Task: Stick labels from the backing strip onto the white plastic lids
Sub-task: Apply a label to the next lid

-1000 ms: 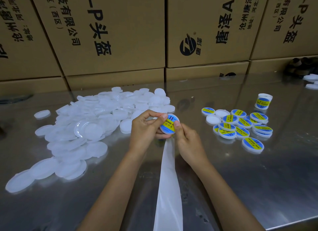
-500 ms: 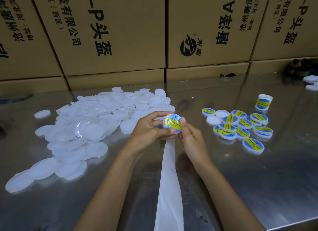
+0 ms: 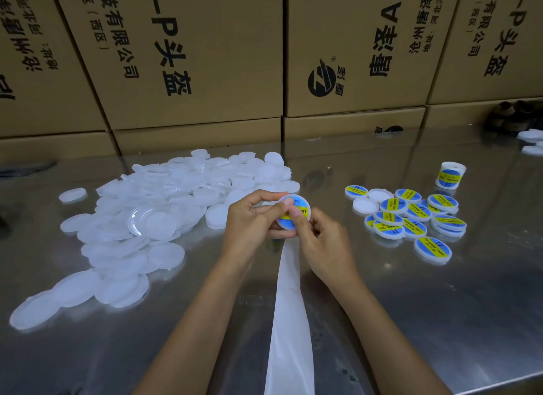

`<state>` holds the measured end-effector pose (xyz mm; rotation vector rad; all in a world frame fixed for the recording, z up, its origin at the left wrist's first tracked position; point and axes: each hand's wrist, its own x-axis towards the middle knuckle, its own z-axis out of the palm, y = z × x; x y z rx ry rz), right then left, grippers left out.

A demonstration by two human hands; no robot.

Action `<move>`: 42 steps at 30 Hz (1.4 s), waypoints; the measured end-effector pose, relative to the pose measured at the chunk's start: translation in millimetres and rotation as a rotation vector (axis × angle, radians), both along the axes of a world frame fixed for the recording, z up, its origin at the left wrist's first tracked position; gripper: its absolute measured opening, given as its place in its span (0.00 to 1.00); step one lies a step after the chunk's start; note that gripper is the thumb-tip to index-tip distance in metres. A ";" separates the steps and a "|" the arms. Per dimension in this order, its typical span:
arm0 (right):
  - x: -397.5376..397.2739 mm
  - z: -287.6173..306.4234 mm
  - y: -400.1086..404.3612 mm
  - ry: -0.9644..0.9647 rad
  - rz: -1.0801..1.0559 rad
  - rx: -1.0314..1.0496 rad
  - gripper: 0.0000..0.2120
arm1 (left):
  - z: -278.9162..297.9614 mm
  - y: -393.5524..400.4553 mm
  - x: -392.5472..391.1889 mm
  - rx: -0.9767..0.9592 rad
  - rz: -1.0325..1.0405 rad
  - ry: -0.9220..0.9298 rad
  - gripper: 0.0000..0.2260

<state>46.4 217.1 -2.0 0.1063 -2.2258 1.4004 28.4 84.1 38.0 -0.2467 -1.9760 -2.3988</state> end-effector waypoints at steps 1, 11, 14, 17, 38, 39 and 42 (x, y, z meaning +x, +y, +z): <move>0.0 -1.9 -0.6 0.002 -0.016 0.029 0.22 | 0.4 0.1 0.1 0.004 -0.003 0.006 0.04; 0.4 -3.1 -2.4 0.042 -0.117 0.118 0.28 | 1.6 -2.8 -1.7 -0.071 -0.089 -0.010 0.07; -0.3 -2.9 -1.8 0.028 -0.128 0.116 0.24 | 1.9 -5.8 -2.1 -0.118 -0.177 -0.015 0.11; 1.4 -1.8 -0.6 0.004 -0.074 0.063 0.23 | 1.6 -5.9 -1.5 -0.094 -0.148 0.016 0.10; -2.4 1.1 -1.3 -0.074 -0.105 -0.111 0.24 | 3.9 -4.5 -0.9 -0.183 -0.311 0.042 0.18; -2.1 1.6 -1.1 -0.077 -0.088 -0.132 0.24 | 3.7 -5.1 -0.8 -0.170 -0.323 0.044 0.19; -1.1 3.1 0.8 -0.085 0.073 -0.257 0.23 | 3.3 -6.4 -0.9 -0.148 -0.260 0.063 0.20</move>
